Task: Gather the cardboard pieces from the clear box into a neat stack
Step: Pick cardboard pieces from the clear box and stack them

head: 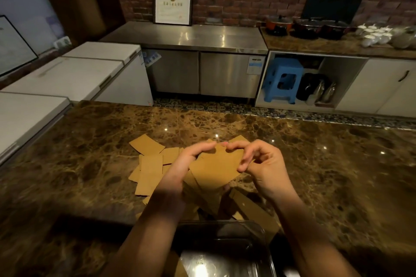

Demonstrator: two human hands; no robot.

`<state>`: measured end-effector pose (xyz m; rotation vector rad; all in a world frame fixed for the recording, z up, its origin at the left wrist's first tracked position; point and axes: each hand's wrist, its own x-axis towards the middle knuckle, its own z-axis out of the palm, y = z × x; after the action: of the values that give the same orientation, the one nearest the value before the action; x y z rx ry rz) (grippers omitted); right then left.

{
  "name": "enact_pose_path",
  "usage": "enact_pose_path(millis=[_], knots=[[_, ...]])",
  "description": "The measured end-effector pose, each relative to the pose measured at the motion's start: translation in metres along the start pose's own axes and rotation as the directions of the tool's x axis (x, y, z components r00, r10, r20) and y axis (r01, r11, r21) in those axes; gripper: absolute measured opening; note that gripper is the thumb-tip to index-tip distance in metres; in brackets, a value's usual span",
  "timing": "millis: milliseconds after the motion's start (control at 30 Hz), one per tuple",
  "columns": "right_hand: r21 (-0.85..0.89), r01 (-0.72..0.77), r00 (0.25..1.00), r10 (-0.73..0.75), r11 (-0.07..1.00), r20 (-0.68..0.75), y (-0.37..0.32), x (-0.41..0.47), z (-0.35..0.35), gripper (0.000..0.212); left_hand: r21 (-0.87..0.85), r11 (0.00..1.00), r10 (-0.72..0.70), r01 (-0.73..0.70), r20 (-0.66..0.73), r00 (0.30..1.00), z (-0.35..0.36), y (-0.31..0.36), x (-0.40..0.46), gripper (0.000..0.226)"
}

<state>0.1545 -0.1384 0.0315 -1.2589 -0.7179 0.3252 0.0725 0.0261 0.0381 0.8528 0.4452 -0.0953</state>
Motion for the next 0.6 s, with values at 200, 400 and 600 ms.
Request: enact_pose_path(millis=[200, 400, 600], knots=[[-0.229, -0.062, 0.971, 0.112, 0.971, 0.211, 0.003, 0.02, -0.008, 0.066, -0.024, 1.0, -0.011, 0.014, 0.116, 0.993, -0.008, -0.007, 0.005, 0.074], [0.323, -0.497, 0.851, 0.525, 0.805, 0.003, 0.001, 0.012, 0.007, 0.042, -0.236, 0.879, 0.433, -0.414, 0.03, 0.901, 0.003, 0.003, 0.016, 0.067], [0.455, -0.559, 0.792, 0.609, 0.693, 0.045, 0.006, 0.002, 0.017, 0.066, -0.096, 0.807, 0.586, -0.583, 0.001, 0.81, 0.032, -0.001, 0.042, 0.062]])
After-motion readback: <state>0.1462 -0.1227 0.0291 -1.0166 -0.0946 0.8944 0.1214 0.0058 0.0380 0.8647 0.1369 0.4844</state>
